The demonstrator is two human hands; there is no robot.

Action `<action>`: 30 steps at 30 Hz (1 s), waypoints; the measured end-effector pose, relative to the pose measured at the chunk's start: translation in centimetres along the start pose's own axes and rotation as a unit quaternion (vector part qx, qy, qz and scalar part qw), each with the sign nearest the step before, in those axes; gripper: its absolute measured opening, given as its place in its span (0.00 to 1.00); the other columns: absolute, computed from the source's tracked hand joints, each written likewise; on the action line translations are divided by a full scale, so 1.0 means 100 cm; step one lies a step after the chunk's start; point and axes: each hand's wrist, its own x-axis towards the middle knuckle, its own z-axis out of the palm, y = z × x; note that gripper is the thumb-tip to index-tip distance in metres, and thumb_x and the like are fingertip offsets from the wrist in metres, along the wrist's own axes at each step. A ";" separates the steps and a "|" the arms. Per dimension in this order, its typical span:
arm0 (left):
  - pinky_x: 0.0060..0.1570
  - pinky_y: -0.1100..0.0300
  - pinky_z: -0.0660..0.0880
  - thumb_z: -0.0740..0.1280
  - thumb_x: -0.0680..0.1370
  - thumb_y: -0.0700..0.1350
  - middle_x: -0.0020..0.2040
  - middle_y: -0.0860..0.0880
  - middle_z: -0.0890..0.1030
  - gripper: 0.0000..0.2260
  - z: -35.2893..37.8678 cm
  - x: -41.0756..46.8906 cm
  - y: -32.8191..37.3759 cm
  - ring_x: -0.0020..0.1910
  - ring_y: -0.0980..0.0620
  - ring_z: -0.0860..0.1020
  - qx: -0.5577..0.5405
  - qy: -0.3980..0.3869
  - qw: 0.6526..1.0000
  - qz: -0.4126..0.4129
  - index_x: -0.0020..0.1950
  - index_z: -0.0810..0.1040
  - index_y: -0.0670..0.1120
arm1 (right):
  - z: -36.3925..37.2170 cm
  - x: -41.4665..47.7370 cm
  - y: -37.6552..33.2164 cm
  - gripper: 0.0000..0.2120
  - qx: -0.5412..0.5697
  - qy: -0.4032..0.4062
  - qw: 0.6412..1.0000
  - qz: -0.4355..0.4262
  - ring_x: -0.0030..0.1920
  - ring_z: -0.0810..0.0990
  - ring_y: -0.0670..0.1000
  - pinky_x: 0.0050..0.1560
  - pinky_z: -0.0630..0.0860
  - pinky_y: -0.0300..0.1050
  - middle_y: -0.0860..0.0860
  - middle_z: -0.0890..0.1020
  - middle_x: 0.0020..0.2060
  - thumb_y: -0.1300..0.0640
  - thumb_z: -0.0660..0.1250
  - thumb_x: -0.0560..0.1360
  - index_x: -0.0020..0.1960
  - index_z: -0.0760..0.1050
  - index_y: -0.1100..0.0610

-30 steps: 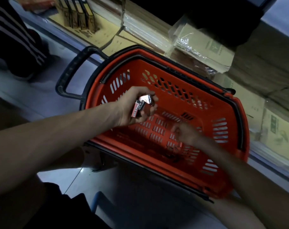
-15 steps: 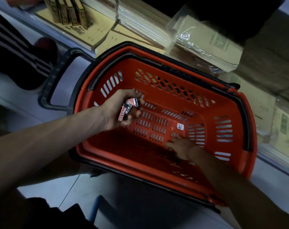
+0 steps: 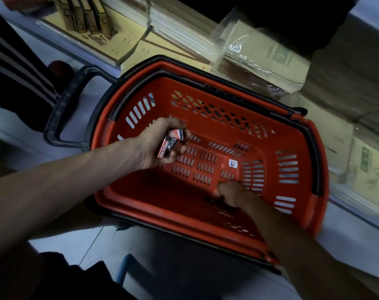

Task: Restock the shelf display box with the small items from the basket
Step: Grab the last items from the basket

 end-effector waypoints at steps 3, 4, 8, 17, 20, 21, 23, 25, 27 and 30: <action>0.22 0.65 0.68 0.65 0.78 0.47 0.37 0.45 0.79 0.08 -0.001 0.000 -0.001 0.31 0.51 0.78 0.000 0.002 1.000 -0.002 0.49 0.80 0.44 | -0.003 -0.004 0.000 0.22 0.002 0.016 1.000 -0.010 0.64 0.79 0.59 0.60 0.73 0.48 0.58 0.80 0.63 0.62 0.69 0.76 0.67 0.67 0.56; 0.21 0.65 0.68 0.65 0.78 0.47 0.37 0.46 0.79 0.08 -0.001 0.000 -0.002 0.31 0.51 0.79 -0.001 0.001 1.000 -0.003 0.48 0.80 0.44 | -0.004 -0.005 0.000 0.24 0.001 0.021 1.000 -0.019 0.63 0.79 0.60 0.59 0.74 0.48 0.59 0.80 0.62 0.62 0.69 0.76 0.69 0.65 0.56; 0.21 0.65 0.68 0.64 0.79 0.47 0.36 0.47 0.79 0.09 -0.002 0.000 -0.002 0.30 0.52 0.79 -0.001 0.009 1.000 -0.002 0.45 0.81 0.44 | -0.006 -0.012 -0.002 0.29 -0.049 0.028 0.994 -0.094 0.65 0.78 0.60 0.62 0.73 0.49 0.57 0.79 0.64 0.63 0.65 0.77 0.76 0.64 0.47; 0.22 0.66 0.68 0.64 0.79 0.47 0.36 0.45 0.79 0.09 -0.002 0.000 -0.002 0.30 0.51 0.78 0.008 0.011 1.000 0.003 0.45 0.81 0.44 | -0.011 -0.007 -0.004 0.23 -0.054 0.066 0.993 -0.087 0.64 0.79 0.58 0.64 0.73 0.48 0.54 0.81 0.64 0.61 0.66 0.78 0.71 0.72 0.48; 0.22 0.65 0.68 0.64 0.78 0.46 0.36 0.45 0.79 0.09 -0.004 0.002 -0.002 0.30 0.51 0.78 0.010 0.012 1.000 0.007 0.45 0.81 0.44 | -0.013 -0.006 0.002 0.18 0.046 0.089 0.994 -0.038 0.59 0.81 0.56 0.55 0.74 0.44 0.52 0.82 0.58 0.59 0.71 0.75 0.64 0.75 0.51; 0.22 0.65 0.68 0.64 0.78 0.47 0.36 0.46 0.79 0.08 -0.005 0.002 -0.002 0.30 0.51 0.78 0.010 0.012 1.000 0.007 0.45 0.81 0.44 | -0.017 -0.006 0.005 0.16 0.082 0.095 0.992 -0.024 0.56 0.82 0.55 0.50 0.72 0.41 0.50 0.83 0.54 0.59 0.72 0.73 0.60 0.76 0.50; 0.23 0.65 0.69 0.65 0.78 0.47 0.36 0.46 0.79 0.09 -0.007 0.003 -0.001 0.31 0.52 0.79 0.008 0.012 1.000 0.006 0.46 0.81 0.44 | -0.029 -0.005 0.009 0.14 0.150 0.111 0.982 -0.002 0.47 0.82 0.52 0.42 0.68 0.39 0.46 0.81 0.44 0.60 0.74 0.70 0.51 0.75 0.49; 0.23 0.65 0.69 0.64 0.79 0.49 0.37 0.46 0.80 0.10 -0.007 0.004 0.001 0.31 0.52 0.79 0.002 0.012 1.000 -0.002 0.47 0.81 0.44 | -0.045 -0.004 0.009 0.16 0.210 0.141 0.967 0.004 0.39 0.80 0.48 0.36 0.68 0.39 0.43 0.78 0.35 0.63 0.75 0.68 0.47 0.74 0.47; 0.24 0.65 0.71 0.63 0.79 0.49 0.37 0.46 0.81 0.11 -0.005 0.003 0.003 0.32 0.51 0.81 -0.001 0.007 1.000 -0.014 0.46 0.81 0.44 | -0.065 -0.009 0.006 0.18 0.260 0.169 0.951 -0.007 0.31 0.78 0.45 0.33 0.74 0.42 0.45 0.78 0.30 0.65 0.76 0.66 0.46 0.75 0.47; 0.28 0.64 0.77 0.62 0.79 0.49 0.41 0.45 0.83 0.12 -0.002 0.000 0.005 0.36 0.50 0.84 0.010 -0.006 1.000 -0.025 0.46 0.83 0.45 | -0.096 -0.028 -0.004 0.19 0.306 0.213 0.926 -0.049 0.30 0.81 0.48 0.37 0.81 0.50 0.52 0.82 0.31 0.65 0.77 0.66 0.49 0.77 0.47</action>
